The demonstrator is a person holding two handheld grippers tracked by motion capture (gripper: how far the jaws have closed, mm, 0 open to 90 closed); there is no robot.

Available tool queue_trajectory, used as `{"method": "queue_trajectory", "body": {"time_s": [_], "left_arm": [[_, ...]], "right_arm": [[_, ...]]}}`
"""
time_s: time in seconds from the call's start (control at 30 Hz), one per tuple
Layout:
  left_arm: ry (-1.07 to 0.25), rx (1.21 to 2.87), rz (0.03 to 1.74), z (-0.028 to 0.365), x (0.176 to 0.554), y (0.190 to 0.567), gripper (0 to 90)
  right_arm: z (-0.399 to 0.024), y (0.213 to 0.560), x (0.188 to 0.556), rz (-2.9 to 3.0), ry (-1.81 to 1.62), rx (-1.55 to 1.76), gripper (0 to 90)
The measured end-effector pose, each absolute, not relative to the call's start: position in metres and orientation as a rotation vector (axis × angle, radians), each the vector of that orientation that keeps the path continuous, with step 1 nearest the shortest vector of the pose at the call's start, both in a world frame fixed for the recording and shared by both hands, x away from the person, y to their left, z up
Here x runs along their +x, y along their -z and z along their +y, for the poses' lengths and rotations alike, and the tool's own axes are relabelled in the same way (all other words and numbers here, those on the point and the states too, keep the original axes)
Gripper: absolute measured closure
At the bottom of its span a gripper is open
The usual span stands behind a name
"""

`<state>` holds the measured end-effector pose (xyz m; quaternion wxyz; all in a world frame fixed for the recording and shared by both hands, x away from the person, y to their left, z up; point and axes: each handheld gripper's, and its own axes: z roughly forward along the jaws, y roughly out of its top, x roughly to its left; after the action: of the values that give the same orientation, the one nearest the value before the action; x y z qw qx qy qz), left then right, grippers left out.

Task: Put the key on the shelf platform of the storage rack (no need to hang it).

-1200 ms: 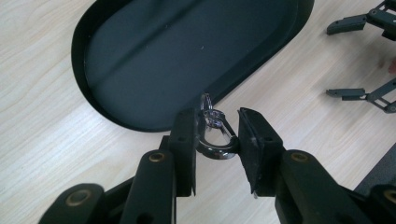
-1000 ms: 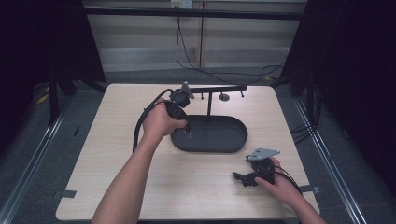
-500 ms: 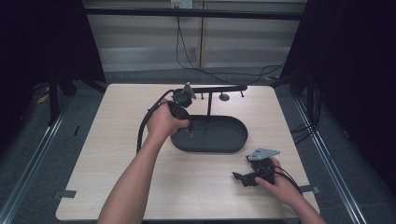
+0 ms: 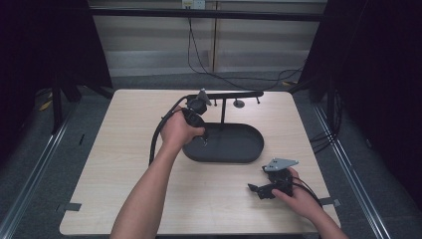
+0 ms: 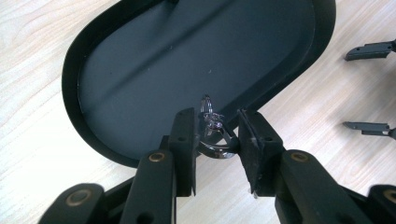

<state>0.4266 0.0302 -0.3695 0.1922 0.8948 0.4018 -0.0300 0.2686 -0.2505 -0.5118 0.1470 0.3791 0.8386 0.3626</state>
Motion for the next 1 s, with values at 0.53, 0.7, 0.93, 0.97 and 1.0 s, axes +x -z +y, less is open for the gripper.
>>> {"method": "queue_trajectory", "body": {"time_s": [0.53, 0.7, 0.93, 0.97, 1.0], "left_arm": [[0.079, 2.5, 1.147, 0.026, 0.431, 0.379, 68.0], [0.082, 2.505, 1.143, 0.024, 0.432, 0.382, 68.0], [0.074, 2.5, 1.148, 0.022, 0.433, 0.386, 68.0], [0.068, 2.498, 1.156, 0.021, 0.433, 0.387, 68.0], [0.073, 2.497, 1.154, 0.021, 0.434, 0.387, 68.0]], "right_arm": [[-0.251, 0.512, 0.269, 2.418, -1.046, 1.085, 10.9], [-0.251, 0.512, 0.269, 2.418, -1.047, 1.084, 11.0], [-0.252, 0.512, 0.269, 2.419, -1.048, 1.082, 11.0], [-0.252, 0.512, 0.269, 2.419, -1.048, 1.082, 11.0], [-0.252, 0.512, 0.269, 2.419, -1.048, 1.082, 11.0]]}}
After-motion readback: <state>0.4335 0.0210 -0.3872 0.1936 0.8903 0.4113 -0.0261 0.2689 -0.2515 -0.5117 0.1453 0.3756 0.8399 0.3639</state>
